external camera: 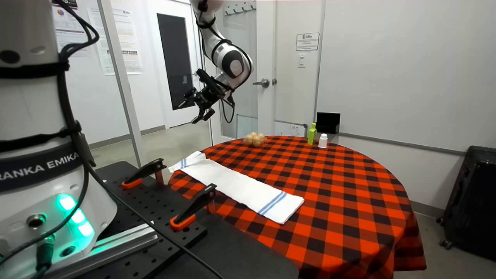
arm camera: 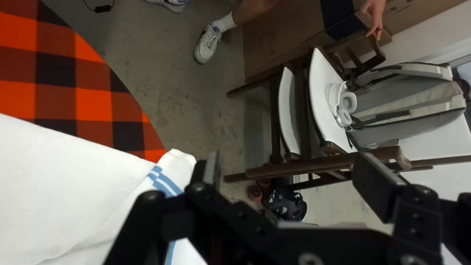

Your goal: Unfold the towel on the table

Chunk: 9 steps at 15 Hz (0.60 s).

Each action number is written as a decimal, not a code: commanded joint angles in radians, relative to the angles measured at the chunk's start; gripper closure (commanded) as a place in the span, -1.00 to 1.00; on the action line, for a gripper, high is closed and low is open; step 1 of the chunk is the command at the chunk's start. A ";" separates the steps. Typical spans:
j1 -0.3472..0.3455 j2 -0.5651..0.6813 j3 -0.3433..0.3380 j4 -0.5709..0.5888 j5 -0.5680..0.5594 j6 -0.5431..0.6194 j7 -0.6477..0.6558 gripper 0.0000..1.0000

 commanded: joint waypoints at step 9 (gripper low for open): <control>0.000 -0.137 -0.066 -0.131 -0.227 0.229 0.081 -1.00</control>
